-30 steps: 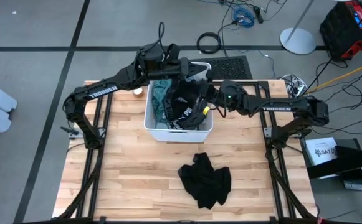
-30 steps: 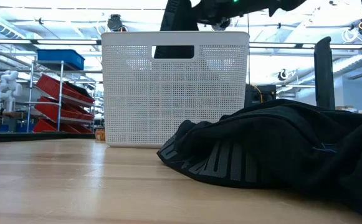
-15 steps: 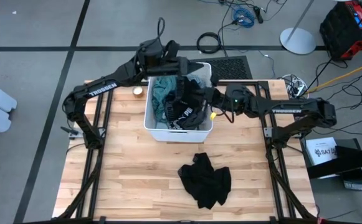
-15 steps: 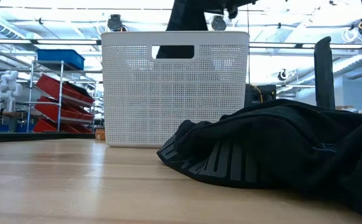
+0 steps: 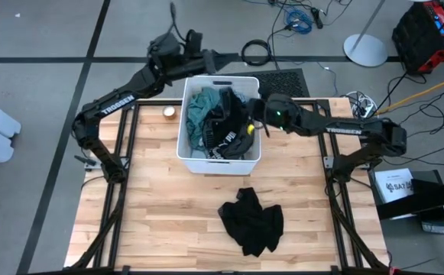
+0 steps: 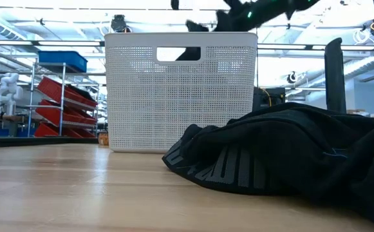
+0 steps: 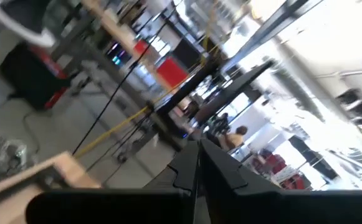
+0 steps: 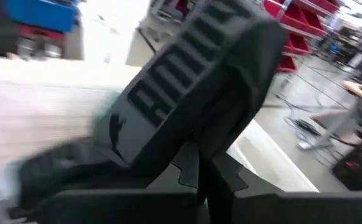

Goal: Sort clothes
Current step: Put the black boxer into the white laundry bin

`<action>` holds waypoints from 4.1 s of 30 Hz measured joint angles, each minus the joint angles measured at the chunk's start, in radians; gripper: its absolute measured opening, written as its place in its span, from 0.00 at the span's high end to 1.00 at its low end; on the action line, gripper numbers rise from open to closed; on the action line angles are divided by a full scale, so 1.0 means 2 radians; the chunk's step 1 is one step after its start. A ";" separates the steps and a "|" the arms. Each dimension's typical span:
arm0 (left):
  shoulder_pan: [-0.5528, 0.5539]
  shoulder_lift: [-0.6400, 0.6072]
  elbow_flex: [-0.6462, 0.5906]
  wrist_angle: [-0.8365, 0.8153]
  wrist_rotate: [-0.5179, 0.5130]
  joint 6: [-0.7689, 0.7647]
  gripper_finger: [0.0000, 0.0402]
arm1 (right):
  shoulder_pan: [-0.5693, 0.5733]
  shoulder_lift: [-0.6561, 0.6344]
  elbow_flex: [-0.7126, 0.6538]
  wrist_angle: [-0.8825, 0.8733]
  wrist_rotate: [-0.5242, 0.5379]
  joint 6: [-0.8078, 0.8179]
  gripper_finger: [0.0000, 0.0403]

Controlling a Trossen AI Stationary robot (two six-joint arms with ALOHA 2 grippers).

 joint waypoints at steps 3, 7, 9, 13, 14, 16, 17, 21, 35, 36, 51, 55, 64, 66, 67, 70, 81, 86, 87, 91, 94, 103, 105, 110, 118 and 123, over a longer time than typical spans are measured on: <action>-0.003 -0.009 0.000 0.023 0.001 -0.003 0.94 | -0.033 0.030 0.004 0.011 -0.008 -0.009 1.00; -0.007 -0.016 0.000 0.024 0.001 -0.003 0.94 | -0.055 0.086 0.065 -0.056 -0.008 -0.007 1.00; -0.009 -0.017 0.000 0.024 0.002 -0.003 0.94 | -0.058 0.121 0.120 -0.123 -0.009 -0.006 1.00; -0.013 -0.018 0.000 0.023 0.003 -0.003 0.94 | -0.054 0.189 0.230 -0.263 -0.012 -0.004 1.00; -0.016 -0.018 0.000 0.023 0.003 -0.003 0.94 | -0.054 0.203 0.252 -0.290 -0.015 -0.001 1.00; -0.019 -0.018 0.000 0.023 0.007 -0.003 0.94 | -0.054 0.227 0.286 -0.337 -0.037 0.009 1.00; -0.020 -0.018 0.000 0.023 0.011 -0.003 0.94 | -0.057 0.238 0.298 -0.357 -0.057 0.012 1.00; -0.020 -0.020 0.000 0.023 0.026 -0.004 0.94 | -0.062 0.267 0.327 -0.395 -0.078 0.003 0.99; -0.019 -0.042 0.000 0.018 0.040 0.041 0.94 | -0.037 0.251 0.451 -0.582 -0.067 -0.020 0.50; -0.019 -0.045 0.000 0.018 0.040 0.047 0.94 | -0.037 0.248 0.461 -0.600 -0.073 -0.020 0.47; -0.049 -0.177 0.000 -0.291 -0.061 0.169 0.94 | -0.036 0.130 0.482 -0.703 -0.225 0.031 0.33; -0.119 -0.194 -0.013 -0.389 -0.118 0.167 0.94 | -0.025 0.084 0.463 -0.723 -0.284 0.050 0.33; -0.312 -0.193 -0.116 -0.377 -0.154 0.127 0.94 | 0.062 -0.084 0.251 -0.631 -0.286 0.173 0.33; -0.354 -0.188 -0.146 -0.357 -0.166 0.118 0.94 | 0.095 -0.129 0.185 -0.579 -0.283 0.211 0.33; -0.373 -0.186 -0.162 -0.341 -0.172 0.115 0.94 | 0.112 -0.149 0.153 -0.552 -0.281 0.231 0.33; -0.427 -0.176 -0.212 -0.274 -0.179 0.114 0.94 | 0.165 -0.205 0.055 -0.466 -0.259 0.285 0.33; -0.500 -0.040 -0.302 -0.130 -0.190 0.140 0.94 | 0.303 -0.260 -0.213 -0.142 -0.205 0.385 0.33; -0.499 0.047 -0.302 -0.104 -0.191 0.140 0.94 | 0.338 -0.257 -0.254 -0.088 -0.158 0.386 0.33; -0.497 0.063 -0.302 -0.104 -0.196 0.140 0.94 | 0.344 -0.257 -0.256 -0.087 -0.149 0.384 0.33; -0.485 0.120 -0.302 -0.120 -0.231 0.118 0.94 | 0.355 -0.258 -0.256 -0.089 -0.145 0.378 0.33; -0.469 0.145 -0.302 -0.137 -0.231 0.085 0.94 | 0.363 -0.260 -0.256 -0.088 -0.153 0.378 0.33; -0.447 0.145 -0.299 -0.154 -0.206 0.074 0.94 | 0.368 -0.262 -0.256 -0.090 -0.154 0.368 0.33; -0.444 0.142 -0.288 -0.173 -0.196 0.075 0.94 | 0.368 -0.262 -0.256 -0.091 -0.154 0.364 0.33; -0.434 0.138 -0.273 -0.209 -0.184 0.100 0.94 | 0.368 -0.262 -0.256 -0.092 -0.154 0.357 0.33; -0.424 0.137 -0.273 -0.207 -0.184 0.116 0.81 | 0.368 -0.262 -0.256 -0.092 -0.154 0.357 0.33; -0.425 0.137 -0.273 -0.207 -0.221 0.126 0.62 | 0.368 -0.262 -0.256 -0.097 -0.154 0.354 0.33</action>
